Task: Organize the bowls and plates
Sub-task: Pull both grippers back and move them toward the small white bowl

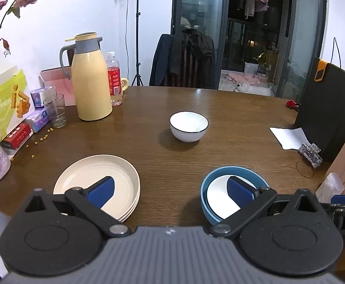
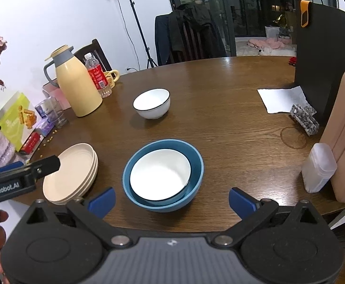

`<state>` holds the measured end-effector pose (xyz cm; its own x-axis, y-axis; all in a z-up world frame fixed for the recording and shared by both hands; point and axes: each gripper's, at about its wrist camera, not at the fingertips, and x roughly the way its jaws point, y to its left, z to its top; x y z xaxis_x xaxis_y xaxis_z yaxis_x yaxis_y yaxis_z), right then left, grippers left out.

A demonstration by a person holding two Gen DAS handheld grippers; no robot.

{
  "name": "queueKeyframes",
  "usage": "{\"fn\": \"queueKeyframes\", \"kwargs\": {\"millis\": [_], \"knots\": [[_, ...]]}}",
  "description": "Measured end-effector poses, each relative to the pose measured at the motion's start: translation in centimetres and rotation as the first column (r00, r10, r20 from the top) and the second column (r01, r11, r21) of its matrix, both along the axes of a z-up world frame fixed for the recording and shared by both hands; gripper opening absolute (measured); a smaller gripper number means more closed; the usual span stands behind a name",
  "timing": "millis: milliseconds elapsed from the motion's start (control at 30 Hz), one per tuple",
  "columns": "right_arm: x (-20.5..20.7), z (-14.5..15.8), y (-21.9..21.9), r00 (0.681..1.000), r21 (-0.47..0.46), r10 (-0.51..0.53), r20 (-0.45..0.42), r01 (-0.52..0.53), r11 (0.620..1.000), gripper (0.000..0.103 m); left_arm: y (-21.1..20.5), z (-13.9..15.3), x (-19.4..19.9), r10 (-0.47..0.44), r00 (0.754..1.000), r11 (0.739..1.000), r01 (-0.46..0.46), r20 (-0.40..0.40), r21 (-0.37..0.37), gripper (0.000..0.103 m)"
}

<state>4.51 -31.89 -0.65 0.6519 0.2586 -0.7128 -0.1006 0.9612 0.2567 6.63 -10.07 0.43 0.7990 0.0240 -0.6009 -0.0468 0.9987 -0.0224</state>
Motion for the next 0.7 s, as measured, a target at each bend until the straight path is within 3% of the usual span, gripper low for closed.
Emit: {"fn": "queueKeyframes", "kwargs": {"millis": [133, 433, 700], "knots": [[0.8, 0.4, -0.2, 1.000, 0.037, 0.013, -0.010, -0.013, 0.999, 0.100, 0.5, 0.5, 0.5, 0.013, 1.000, 1.000, -0.013, -0.010, 0.002, 0.103], [4.6, 2.1, 0.6, 0.999, -0.034, 0.036, 0.004, -0.036, 0.999, 0.100, 1.9, 1.5, 3.2, 0.028, 0.999, 1.000, -0.028, -0.021, -0.008, 0.103], [9.9, 2.9, 0.5, 0.999, -0.094, 0.037, -0.032, -0.040, 0.995, 0.101, 3.5, 2.5, 8.5, 0.027, 0.999, 0.997, -0.030, -0.045, -0.067, 0.103]]}}
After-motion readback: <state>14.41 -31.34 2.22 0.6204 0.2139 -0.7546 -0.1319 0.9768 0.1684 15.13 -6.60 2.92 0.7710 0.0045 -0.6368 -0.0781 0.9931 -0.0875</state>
